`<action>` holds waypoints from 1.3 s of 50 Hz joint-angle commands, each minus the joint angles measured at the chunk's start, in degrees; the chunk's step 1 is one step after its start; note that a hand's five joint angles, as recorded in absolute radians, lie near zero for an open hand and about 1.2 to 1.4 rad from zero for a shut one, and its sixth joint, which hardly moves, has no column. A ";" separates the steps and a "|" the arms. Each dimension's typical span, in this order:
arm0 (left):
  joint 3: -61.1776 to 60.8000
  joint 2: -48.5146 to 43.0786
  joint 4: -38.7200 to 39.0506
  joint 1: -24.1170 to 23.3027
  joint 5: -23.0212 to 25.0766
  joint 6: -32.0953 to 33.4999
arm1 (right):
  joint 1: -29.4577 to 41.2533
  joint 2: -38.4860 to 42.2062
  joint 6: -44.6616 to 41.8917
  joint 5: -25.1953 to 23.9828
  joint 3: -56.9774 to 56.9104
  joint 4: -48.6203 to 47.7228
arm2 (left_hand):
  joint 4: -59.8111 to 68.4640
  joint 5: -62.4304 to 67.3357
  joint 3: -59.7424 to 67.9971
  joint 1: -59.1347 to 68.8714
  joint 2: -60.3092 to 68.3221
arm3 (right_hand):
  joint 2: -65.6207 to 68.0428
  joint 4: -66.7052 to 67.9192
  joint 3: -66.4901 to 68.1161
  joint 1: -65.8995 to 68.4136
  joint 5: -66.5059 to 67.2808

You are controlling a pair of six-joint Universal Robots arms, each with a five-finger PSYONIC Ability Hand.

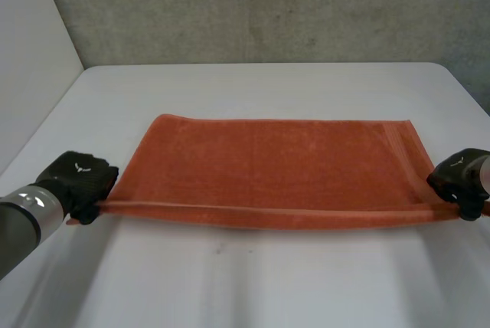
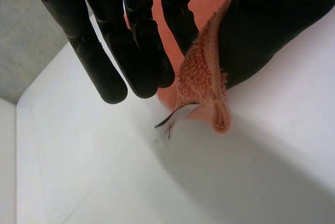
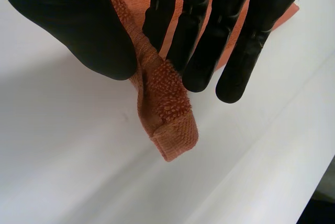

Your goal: Fold the laundry

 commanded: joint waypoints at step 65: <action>20.04 -19.38 9.58 -5.74 -0.04 -3.58 | 6.76 12.24 6.15 2.44 -9.77 -7.57 | 11.43 14.45 11.54 14.34 11.15 | 12.46 11.68 11.45 24.40 13.31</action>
